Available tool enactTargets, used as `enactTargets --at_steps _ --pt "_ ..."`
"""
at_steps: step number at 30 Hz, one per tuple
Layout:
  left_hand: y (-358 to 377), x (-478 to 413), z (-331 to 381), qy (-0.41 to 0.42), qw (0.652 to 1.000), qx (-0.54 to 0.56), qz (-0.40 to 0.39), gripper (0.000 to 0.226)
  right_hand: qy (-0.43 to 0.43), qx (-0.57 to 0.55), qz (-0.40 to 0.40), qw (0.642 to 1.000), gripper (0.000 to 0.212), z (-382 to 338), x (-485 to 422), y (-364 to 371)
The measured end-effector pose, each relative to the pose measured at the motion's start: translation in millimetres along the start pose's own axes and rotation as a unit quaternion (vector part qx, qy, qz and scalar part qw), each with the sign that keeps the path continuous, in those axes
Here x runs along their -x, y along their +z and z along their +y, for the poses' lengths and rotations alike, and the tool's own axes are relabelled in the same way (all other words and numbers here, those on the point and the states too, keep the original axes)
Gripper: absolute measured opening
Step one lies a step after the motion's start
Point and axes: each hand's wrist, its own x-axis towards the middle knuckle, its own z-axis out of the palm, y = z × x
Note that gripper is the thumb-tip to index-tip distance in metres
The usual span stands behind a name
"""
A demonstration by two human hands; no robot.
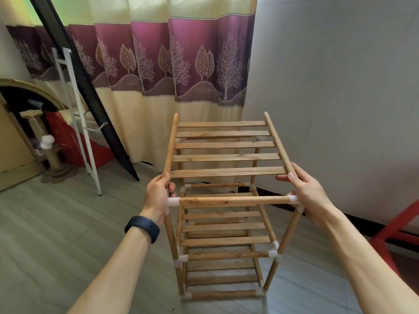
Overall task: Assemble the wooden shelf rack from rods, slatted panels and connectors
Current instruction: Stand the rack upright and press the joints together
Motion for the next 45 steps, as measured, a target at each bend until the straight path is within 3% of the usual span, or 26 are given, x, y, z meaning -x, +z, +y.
enactTargets --at_steps 10,18,31,37,45 --pt "4 5 -1 -0.011 0.999 -0.022 0.038 0.024 0.038 0.044 0.013 0.998 0.037 -4 -5 2" --pt "4 1 -1 -0.037 0.996 -0.055 0.062 0.033 0.074 -0.017 0.058 0.995 0.033 -2 -13 7" --pt "6 6 0 -0.081 0.990 -0.075 0.086 0.031 0.080 -0.055 0.060 0.993 0.030 -4 -6 7" --pt "-1 10 6 -0.133 0.989 -0.064 0.011 0.036 0.084 -0.055 0.076 0.992 0.034 -1 -9 7" --pt "1 10 1 -0.109 0.991 -0.065 0.049 0.042 0.075 -0.040 0.091 0.992 0.032 2 -9 9"
